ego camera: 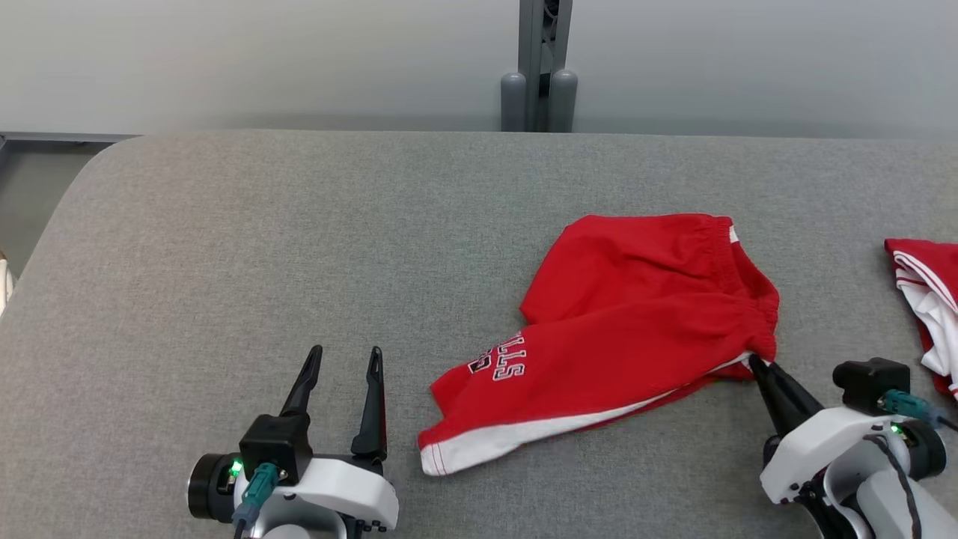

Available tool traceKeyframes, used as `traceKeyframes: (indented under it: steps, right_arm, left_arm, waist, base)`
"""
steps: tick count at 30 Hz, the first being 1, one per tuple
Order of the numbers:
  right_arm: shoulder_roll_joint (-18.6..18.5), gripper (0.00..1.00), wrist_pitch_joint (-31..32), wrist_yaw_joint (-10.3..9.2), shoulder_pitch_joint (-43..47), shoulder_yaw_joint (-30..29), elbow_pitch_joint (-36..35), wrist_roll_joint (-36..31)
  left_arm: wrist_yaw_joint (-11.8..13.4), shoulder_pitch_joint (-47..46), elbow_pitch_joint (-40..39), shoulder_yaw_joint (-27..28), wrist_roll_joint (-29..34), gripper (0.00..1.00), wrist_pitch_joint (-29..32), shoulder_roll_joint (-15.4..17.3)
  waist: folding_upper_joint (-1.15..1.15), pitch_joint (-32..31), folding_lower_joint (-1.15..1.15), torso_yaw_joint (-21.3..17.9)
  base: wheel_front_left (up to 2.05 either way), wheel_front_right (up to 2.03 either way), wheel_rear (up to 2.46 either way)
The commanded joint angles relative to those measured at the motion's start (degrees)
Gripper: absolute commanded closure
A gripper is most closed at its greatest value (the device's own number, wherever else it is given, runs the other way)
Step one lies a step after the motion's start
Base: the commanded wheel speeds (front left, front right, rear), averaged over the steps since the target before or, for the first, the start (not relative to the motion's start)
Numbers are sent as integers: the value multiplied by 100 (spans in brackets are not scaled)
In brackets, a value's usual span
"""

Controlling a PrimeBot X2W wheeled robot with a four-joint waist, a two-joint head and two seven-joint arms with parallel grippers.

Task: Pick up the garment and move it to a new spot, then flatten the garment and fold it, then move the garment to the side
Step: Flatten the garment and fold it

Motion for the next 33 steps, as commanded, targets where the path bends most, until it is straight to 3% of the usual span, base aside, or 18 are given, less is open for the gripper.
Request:
traceKeyframes:
  steps: [1, 7, 18, 33]
  right_arm:
    - [-84, 100, -72, 2, -70, -10, -23, 48]
    - [-378, 100, -47, 2, -88, -31, -296, 136]
    - [-786, 100, 728, 2, 609, 72, -1119, 488]
    - [-591, 100, 892, 2, 806, -103, -1313, 418]
  left_arm:
    - [4, -16, 0, 36, 47, 0, -13, 23]
    - [2, 16, -47, 65, 48, 0, -13, 22]
    - [-24, 58, 0, 57, 15, 0, -13, 23]
    - [-171, 93, 269, -148, 18, 0, -13, 23]
  waist:
    - [0, -22, 0, -34]
    - [0, -68, 0, -213]
    - [0, -142, 0, -489]
    - [0, -223, 0, -434]
  base:
    - [0, 0, 0]
    - [0, 0, 0]
    - [0, 0, 0]
    - [0, 0, 0]
